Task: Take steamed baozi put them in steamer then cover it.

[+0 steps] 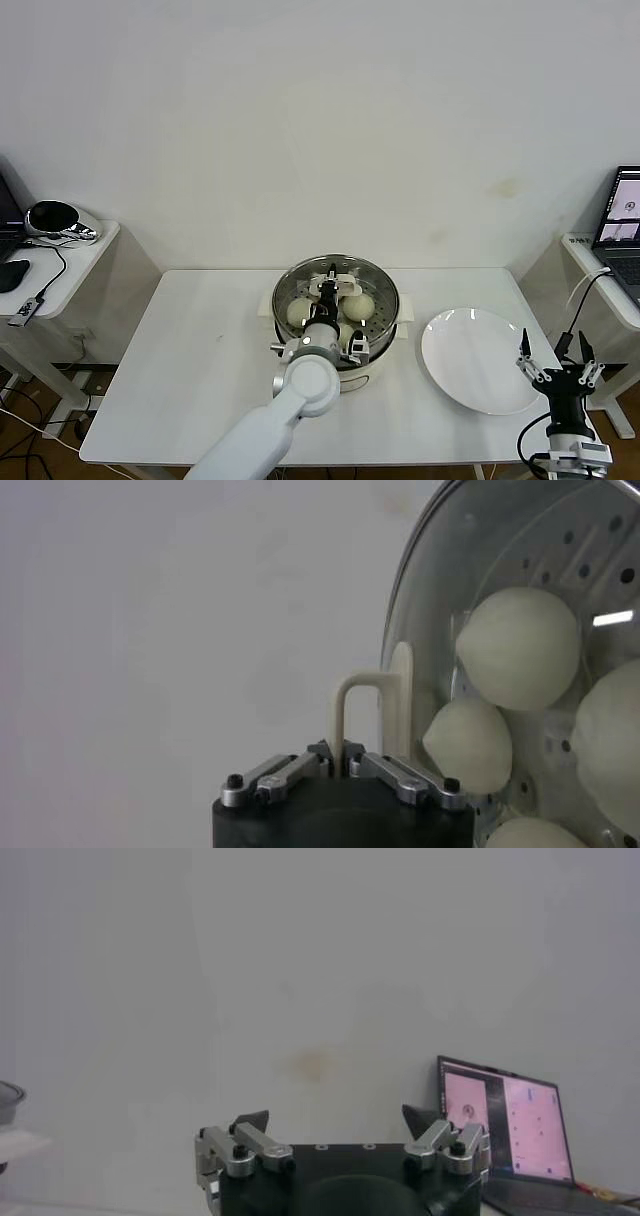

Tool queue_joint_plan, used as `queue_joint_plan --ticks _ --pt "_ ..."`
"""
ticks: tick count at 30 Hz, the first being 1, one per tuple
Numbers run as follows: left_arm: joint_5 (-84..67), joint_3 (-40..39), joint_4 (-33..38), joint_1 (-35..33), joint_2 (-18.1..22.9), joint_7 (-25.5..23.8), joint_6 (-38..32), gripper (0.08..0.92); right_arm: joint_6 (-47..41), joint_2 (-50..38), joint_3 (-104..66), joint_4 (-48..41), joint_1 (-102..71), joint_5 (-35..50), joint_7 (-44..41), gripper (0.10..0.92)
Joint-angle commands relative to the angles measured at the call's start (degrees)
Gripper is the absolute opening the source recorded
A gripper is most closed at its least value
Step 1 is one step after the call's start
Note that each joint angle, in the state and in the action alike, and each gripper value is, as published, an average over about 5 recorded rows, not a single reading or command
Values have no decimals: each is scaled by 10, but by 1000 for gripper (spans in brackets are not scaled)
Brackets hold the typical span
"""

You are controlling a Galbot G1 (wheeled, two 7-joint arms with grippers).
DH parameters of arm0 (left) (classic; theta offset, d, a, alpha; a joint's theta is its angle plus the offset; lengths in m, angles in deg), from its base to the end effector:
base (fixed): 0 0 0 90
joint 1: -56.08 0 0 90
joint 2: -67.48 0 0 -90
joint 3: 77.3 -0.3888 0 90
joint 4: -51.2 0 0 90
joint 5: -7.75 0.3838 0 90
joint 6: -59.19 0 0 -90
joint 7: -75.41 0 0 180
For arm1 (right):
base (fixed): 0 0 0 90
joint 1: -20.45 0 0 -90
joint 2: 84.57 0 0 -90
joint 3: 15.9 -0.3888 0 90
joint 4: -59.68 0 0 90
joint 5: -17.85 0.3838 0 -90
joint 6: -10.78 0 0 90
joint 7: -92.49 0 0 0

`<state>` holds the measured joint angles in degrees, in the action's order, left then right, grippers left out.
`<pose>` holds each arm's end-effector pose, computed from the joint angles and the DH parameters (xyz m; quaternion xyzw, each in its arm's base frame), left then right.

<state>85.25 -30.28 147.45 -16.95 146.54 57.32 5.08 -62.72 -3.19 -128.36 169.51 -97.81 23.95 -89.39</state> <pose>0.3808 -0.1895 -0.2916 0.0790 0.7069 0.7027 0.0178 0.1826 -0.1751 -0.3650 0.1190 0.9819 -0.1163 0.0903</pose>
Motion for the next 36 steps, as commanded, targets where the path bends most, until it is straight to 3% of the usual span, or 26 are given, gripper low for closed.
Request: queue_joint_plan --ticks 1,8,15,22,24,29,36 --pt "-1 4 -3 -9 6 10 -3 142 0 0 0 -1 1 0 -1 823" --pt "-5 8 28 -22 5 13 1 191 0 0 2 0 0 -2 -1 823" --pt "-16 23 115 -66 -22 26 -1 389 0 0 3 2 -1 -2 -1 823" --pt "-154 60 249 -201 -90 93 -32 597 -1 0 3 1 -2 -2 -1 823" --pt "-221 84 282 -239 -106 124 -65 649 -2 0 5 1 -1 -2 -1 823" --pt "-452 200 342 -376 -112 192 -234 785 -1 1 11 4 -4 -4 -2 823" --pt "-716 373 353 -579 -82 312 -365 822 -3 -11 22 9 -19 3 -6 823"
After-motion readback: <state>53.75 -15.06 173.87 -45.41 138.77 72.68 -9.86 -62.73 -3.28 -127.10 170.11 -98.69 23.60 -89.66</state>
